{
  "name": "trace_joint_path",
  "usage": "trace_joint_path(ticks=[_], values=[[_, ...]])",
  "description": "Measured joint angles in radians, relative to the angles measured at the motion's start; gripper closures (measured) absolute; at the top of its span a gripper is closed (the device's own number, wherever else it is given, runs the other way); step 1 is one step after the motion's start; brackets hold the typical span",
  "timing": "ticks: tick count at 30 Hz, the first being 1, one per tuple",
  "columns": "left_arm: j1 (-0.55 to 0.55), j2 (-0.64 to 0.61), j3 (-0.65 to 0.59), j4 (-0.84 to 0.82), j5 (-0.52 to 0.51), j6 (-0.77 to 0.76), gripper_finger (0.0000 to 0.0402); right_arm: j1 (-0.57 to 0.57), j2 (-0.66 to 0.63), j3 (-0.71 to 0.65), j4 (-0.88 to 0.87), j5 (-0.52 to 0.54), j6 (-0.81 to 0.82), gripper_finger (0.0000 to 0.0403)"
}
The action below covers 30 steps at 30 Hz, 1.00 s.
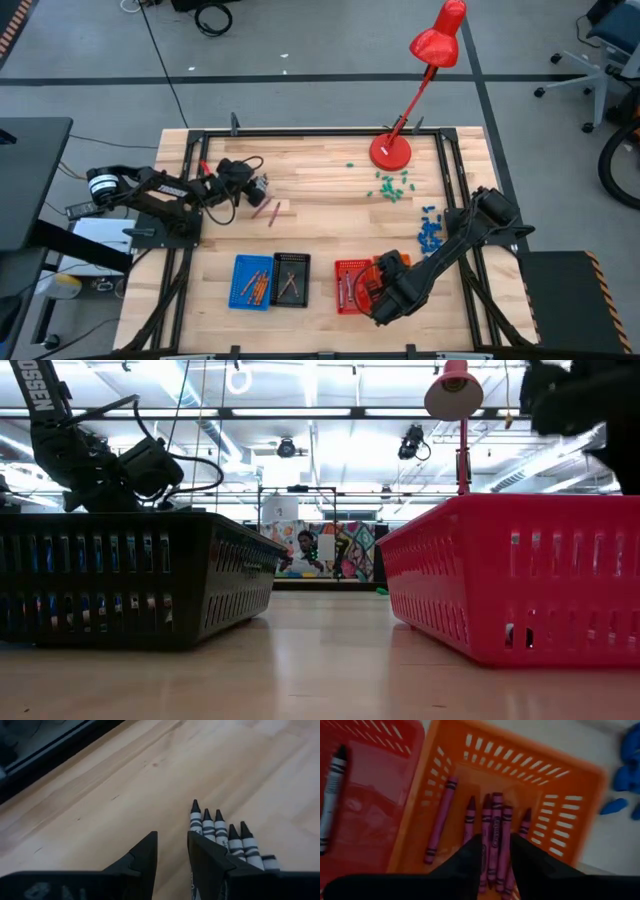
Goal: Sort crayons
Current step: Put the black crayon into the red basket
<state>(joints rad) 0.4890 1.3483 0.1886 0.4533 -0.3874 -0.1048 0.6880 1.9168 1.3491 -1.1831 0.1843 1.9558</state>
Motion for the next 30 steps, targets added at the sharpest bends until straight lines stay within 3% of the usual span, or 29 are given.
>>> trace_joint_path(ticks=[4,15,19,25,30], values=[[-0.031,0.0,0.0,0.027,0.0,0.058,0.0283,0.001,-0.039,0.032,-0.066,0.06,-0.001,0.0293],[-0.098,0.0,0.0,0.058,0.0,0.093,0.0281,0.001,-0.105,0.069,-0.134,0.544,-0.128,0.0293],[-0.125,0.0,0.005,0.063,0.003,0.078,0.0276,-0.017,-0.109,0.023,-0.145,0.7,-0.153,0.0293],[-0.17,-0.001,0.037,0.036,0.098,0.07,0.0276,-0.048,-0.155,-0.091,-0.074,0.732,-0.225,0.0298],[-0.208,-0.001,0.068,-0.004,0.105,0.057,0.0276,-0.101,-0.207,-0.177,0.086,0.732,-0.461,0.0305]])
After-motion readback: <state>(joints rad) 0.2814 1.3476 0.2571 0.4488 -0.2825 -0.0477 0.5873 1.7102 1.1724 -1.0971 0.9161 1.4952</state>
